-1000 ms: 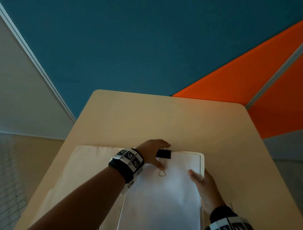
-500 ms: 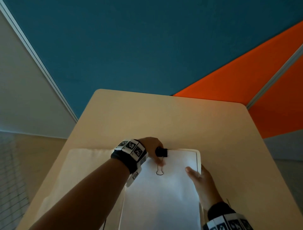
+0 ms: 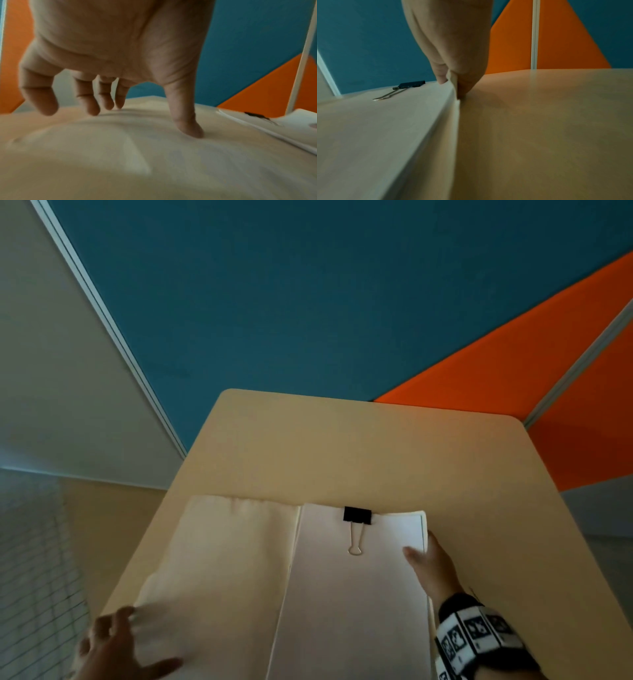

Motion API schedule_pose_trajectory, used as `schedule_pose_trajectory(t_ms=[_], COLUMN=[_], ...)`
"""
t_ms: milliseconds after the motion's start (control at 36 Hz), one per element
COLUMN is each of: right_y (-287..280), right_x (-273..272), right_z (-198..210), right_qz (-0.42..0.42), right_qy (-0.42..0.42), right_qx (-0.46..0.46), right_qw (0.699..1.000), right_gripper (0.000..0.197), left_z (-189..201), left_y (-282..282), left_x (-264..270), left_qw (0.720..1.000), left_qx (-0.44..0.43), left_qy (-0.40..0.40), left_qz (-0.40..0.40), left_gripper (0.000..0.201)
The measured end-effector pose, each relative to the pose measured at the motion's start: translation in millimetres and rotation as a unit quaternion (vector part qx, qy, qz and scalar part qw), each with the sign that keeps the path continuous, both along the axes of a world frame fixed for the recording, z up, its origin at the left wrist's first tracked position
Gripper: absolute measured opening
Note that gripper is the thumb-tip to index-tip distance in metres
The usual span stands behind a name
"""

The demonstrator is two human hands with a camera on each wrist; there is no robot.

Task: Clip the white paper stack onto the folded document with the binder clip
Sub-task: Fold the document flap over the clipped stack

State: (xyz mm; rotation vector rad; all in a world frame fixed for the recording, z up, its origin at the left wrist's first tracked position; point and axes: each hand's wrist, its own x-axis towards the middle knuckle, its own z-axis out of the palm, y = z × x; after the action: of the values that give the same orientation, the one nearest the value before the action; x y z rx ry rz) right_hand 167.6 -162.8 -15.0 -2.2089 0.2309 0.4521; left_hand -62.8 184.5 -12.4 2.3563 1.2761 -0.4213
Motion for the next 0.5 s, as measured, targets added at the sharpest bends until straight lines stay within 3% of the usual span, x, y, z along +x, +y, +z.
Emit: schedule_pose_trajectory(t_ms=[167, 250, 361, 444, 500], right_y=[-5, -7, -13, -18, -22], right_x=[-3, -11, -18, -19, -19], right_z=[2, 2, 3, -1, -4], right_qz=[0.0, 0.001, -0.006, -0.013, -0.007], right_qy=[-0.005, -0.016, -0.018, -0.019, -0.019], right_qx=[-0.078, -0.076, -0.063, -0.061, -0.064], right_qw=[0.997, 0.997, 0.998, 0.998, 0.998], right_gripper=[0.058, 0.06, 0.065, 0.067, 0.067], left_z=[-5, 2, 44, 82, 105], left_y=[-1, 6, 7, -5, -21], left_x=[-9, -7, -10, -15, -18], left_qw=[0.999, 0.999, 0.998, 0.989, 0.981], left_qx=[0.005, -0.017, 0.01, 0.019, 0.025], left_qy=[0.011, 0.028, -0.063, -0.141, -0.176], left_qz=[0.046, 0.023, -0.012, -0.026, -0.075], left_gripper=[0.126, 0.097, 0.034, 0.037, 0.039])
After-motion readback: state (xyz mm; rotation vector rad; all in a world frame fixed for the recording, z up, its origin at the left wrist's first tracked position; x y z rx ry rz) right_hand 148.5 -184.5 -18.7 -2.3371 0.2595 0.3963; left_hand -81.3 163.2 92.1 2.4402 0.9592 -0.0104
